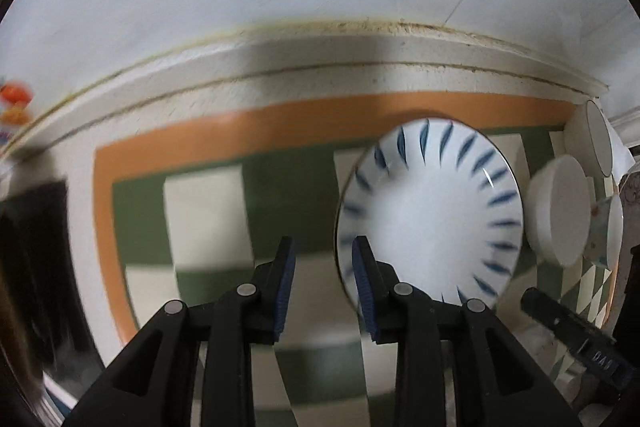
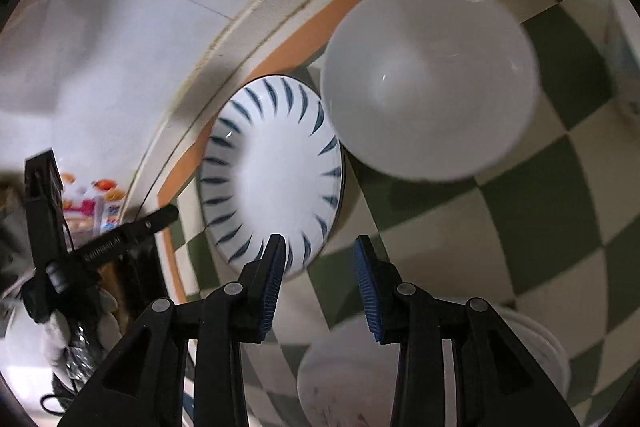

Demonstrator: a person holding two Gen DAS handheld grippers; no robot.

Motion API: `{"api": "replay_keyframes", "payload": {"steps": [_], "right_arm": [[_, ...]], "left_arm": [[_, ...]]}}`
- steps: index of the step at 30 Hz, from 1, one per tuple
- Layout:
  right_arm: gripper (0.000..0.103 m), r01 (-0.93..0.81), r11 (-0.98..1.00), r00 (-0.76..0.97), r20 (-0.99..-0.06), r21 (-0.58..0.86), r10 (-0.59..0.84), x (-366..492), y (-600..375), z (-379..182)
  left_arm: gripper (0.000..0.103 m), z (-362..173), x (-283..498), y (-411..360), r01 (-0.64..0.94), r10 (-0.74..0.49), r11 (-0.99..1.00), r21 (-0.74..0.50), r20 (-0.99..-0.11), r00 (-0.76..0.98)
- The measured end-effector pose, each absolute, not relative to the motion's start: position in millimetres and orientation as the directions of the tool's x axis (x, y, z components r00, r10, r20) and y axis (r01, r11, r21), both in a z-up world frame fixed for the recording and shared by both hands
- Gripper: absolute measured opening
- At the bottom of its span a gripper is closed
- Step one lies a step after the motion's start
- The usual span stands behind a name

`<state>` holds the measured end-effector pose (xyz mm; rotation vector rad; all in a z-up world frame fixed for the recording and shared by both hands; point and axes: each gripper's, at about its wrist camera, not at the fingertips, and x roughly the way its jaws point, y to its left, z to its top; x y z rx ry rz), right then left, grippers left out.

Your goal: Organize plates and bowls

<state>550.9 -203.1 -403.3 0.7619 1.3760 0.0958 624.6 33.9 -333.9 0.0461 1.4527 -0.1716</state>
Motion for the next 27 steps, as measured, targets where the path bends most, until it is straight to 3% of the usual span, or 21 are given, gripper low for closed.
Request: {"api": "replay_keyframes", "payload": {"steps": [7,11,14,27], "right_arm": [[0.035,0.41,0.768,0.222,-0.871,0.492,0.439,571.0,-195.2,-428.1],[0.018,0.425,0.764,0.215,-0.874,0.485,0.436,573.4,-194.5,-438.2],[0.011,0.417,0.776,0.227,-0.881,0.473,0.415,570.1,-194.0,-438.9],[0.011,0.327,0.811,0.262,-0.871,0.486,0.416,552.1,-184.4,-405.9]], "left_arm": [[0.027,-369.7,661.7,8.9,0.279,-0.085,0.958,-0.071,-0.996,0.04],[0.021,-381.6,662.4,1.3,0.311,-0.133,0.942,-0.125,-0.991,0.005],[0.02,-380.6,656.7,-0.2,0.329,-0.123,0.938,-0.109,-0.992,0.023],[0.019,-342.5,600.7,30.2,0.273,-0.179,0.951,-0.147,-0.979,0.095]]}}
